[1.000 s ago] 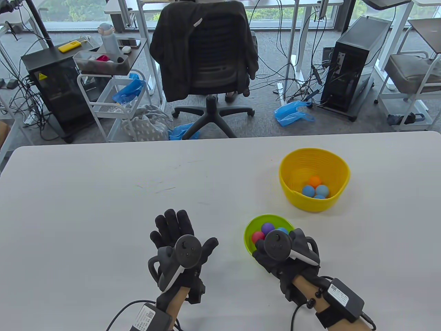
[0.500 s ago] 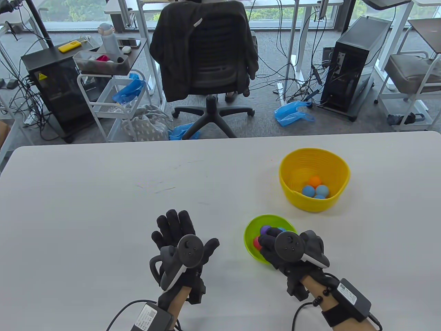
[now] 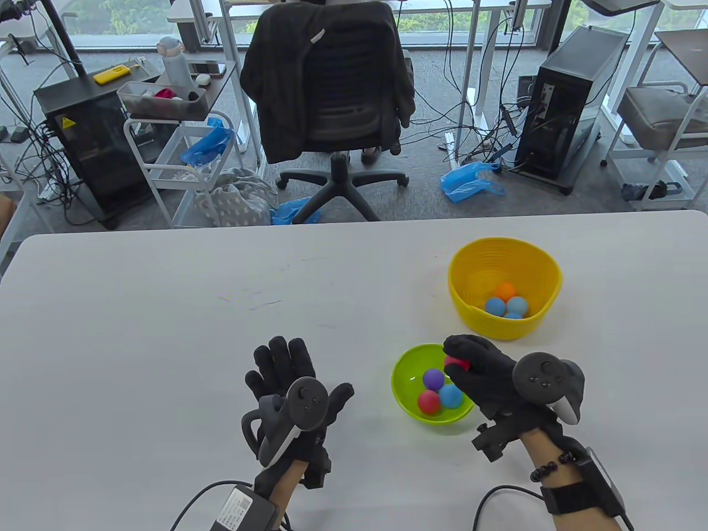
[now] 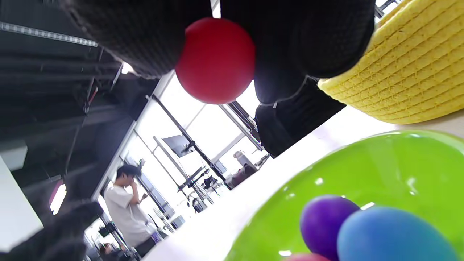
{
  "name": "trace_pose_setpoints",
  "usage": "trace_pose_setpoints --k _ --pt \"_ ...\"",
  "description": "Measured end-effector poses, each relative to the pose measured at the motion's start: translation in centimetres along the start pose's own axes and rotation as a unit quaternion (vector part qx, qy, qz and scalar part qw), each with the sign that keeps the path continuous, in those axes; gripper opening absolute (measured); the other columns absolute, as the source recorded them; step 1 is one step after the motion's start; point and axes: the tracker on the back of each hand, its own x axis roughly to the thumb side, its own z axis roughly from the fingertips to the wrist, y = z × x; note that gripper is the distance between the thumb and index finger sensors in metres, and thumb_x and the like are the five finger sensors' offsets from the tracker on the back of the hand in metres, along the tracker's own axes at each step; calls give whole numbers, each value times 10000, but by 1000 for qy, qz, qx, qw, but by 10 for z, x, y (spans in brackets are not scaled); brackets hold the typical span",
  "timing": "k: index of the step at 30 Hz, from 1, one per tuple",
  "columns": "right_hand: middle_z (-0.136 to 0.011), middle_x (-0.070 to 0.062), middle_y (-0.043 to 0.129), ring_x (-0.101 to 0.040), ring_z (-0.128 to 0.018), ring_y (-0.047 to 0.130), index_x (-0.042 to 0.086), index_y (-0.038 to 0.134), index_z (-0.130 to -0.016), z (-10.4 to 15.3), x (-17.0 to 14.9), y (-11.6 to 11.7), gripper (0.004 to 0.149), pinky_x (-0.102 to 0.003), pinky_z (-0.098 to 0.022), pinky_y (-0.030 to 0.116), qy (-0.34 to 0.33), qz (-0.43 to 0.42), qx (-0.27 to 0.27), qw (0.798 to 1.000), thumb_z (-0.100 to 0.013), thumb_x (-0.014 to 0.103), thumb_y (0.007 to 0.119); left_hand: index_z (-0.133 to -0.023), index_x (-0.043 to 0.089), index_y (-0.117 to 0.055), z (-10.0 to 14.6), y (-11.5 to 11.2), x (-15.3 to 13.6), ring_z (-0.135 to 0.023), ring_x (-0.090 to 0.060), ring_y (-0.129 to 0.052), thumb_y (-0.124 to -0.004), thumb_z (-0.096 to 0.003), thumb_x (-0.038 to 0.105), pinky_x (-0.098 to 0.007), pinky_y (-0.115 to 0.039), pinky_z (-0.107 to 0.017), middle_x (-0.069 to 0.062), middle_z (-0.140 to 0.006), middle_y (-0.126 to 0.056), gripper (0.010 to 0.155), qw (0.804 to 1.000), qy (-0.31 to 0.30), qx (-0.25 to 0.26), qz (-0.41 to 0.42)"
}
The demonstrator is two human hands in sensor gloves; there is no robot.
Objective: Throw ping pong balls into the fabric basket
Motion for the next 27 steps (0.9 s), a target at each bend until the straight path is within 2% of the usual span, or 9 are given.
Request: trace_pose_setpoints --k 4,7,9,12,14,16,19,23,27 --pt "-1014 -197 749 -369 -662 956 203 709 -1011 0 -20 -19 528 -472 -492 854 35 -105 -39 993 -529 381 834 -1140 71 -164 0 0 1 -1056 -539 -15 -733 -427 642 -762 -122 -712 -233 -1187 -13 1077 1000 -2 0 -1" --pt "-1019 -200 736 -354 -669 957 194 680 -1029 0 -36 -31 534 -457 -496 859 73 -174 -66 980 -551 395 807 -1139 71 -165 1 -1 2 -1056 -539 -15 -733 -427 644 -762 -123 -712 -234 -1187 -13 1076 1000 -4 -2 -4" --pt "-1028 -201 721 -346 -682 952 188 657 -1042 0 -48 -36 535 -448 -505 860 99 -227 -77 966 -568 401 790 -1139 71 -165 1 -1 2 -1056 -539 -17 -731 -426 645 -762 -125 -711 -234 -1187 -14 1076 1000 -5 -1 -4" --pt "-1057 -209 664 -342 -733 924 184 598 -1072 -2 -68 -40 541 -443 -547 847 140 -319 -82 934 -602 405 753 -1139 70 -163 1 -1 3 -1056 -539 -16 -731 -427 645 -762 -125 -712 -236 -1187 -13 1076 1000 -5 -2 -5" --pt "-1098 -246 570 -360 -815 877 160 492 -1119 -5 -82 -42 600 -454 -610 820 156 -364 -88 914 -623 424 704 -1139 71 -163 1 -1 3 -1056 -539 -16 -731 -427 645 -763 -125 -711 -235 -1187 -13 1077 1000 -5 -1 -5" --pt "-1126 -323 406 -411 -943 750 77 247 -1153 -7 -90 -44 727 -499 -701 737 152 -397 -77 902 -647 454 609 -1139 71 -163 1 -1 3 -1056 -539 -16 -731 -426 646 -763 -124 -711 -235 -1187 -12 1078 1000 -4 -1 -5" --pt "-1084 -423 229 -469 -1016 595 -38 23 -1081 -9 -97 -47 839 -536 -748 636 147 -440 -73 883 -660 481 530 -1139 71 -162 1 -1 2 -1056 -539 -15 -731 -428 644 -763 -123 -711 -233 -1187 -11 1077 1000 -1 -1 -2" --pt "-1058 -447 174 -482 -1026 545 -65 -20 -1051 -8 -99 -52 851 -546 -754 603 141 -444 -93 880 -661 481 504 -1140 71 -162 1 0 2 -1057 -537 -13 -732 -426 645 -763 -122 -712 -232 -1187 -11 1078 1000 0 1 -4" --pt "-1096 -400 195 -469 -1036 536 -3 35 -1100 -4 -93 -59 798 -547 -761 578 125 -428 -109 888 -661 472 503 -1140 73 -164 2 -1 2 -1056 -540 -13 -732 -426 645 -763 -122 -711 -234 -1187 -11 1077 1000 -2 2 -4"
